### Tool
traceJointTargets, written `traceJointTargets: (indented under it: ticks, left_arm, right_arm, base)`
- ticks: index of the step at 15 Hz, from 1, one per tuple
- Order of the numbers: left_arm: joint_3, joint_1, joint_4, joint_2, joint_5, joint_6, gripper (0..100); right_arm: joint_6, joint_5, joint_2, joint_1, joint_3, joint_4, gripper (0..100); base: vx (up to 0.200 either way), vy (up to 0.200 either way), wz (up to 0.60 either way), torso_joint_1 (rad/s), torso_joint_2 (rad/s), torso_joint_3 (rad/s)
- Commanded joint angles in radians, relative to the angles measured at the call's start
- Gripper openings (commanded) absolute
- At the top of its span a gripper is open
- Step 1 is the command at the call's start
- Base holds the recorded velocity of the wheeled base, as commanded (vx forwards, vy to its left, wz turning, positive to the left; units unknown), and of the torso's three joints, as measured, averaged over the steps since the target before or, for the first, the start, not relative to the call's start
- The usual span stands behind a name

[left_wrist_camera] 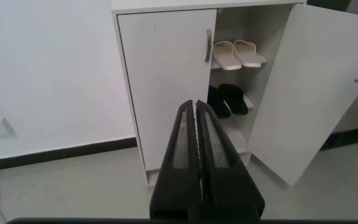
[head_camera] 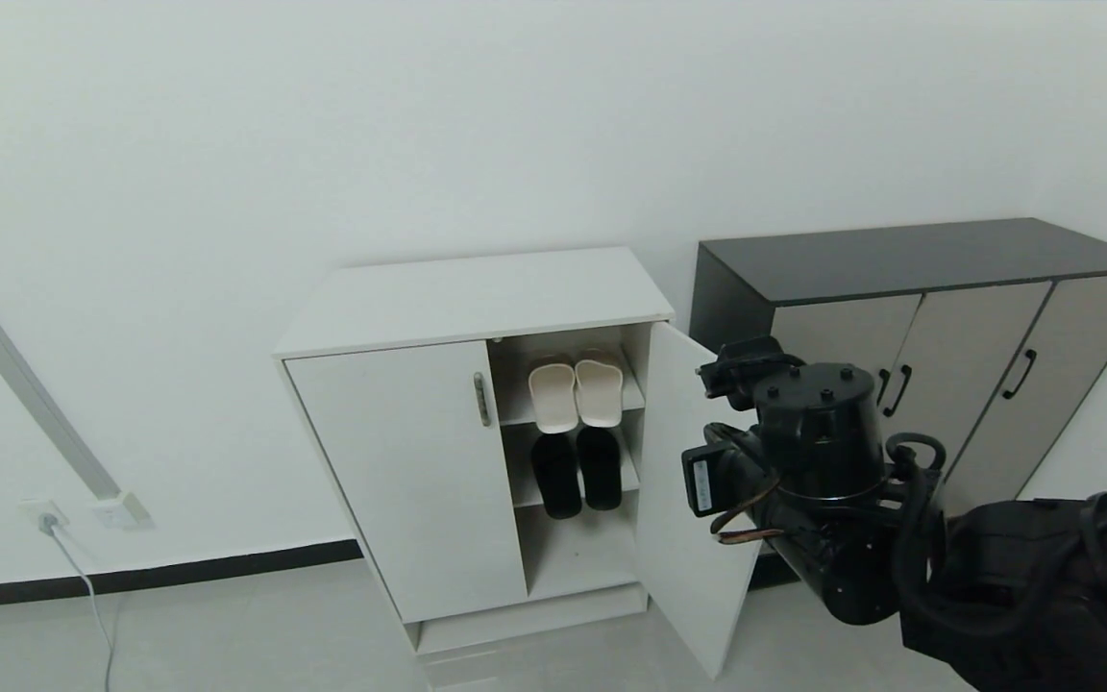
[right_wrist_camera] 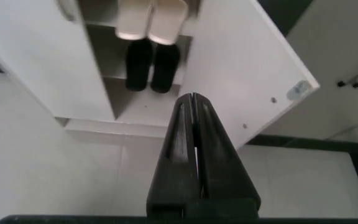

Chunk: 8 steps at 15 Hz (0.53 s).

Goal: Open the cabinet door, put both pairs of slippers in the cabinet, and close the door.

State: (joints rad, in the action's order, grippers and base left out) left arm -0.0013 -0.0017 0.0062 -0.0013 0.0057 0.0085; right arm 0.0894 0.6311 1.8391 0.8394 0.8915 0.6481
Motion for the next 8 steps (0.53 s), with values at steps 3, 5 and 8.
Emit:
traceJointTargets:
  ticks: [3,5,8]
  left_arm:
    - [0.0,0.0,0.0,0.001,0.0,0.001,0]
    - [0.0,0.0,0.0,0.001,0.0,-0.001,0]
    - [0.0,0.0,0.0,0.001,0.0,0.001,0]
  right_arm:
    - [-0.042,-0.051,0.058,-0.074,0.03,0.061,0]
    - [-0.048,-0.059,0.094,-0.114,0.104,0.061,0]
    - [-0.043,-0.114,0.153,-0.215,0.288,-0.064,0]
  base:
    - [0.0,0.0,0.0,0.0,0.0,0.0]
    - [0.0,0.0,0.0,0.0,0.0,0.0]
    - [0.0,0.0,0.0,0.0,0.0,0.0]
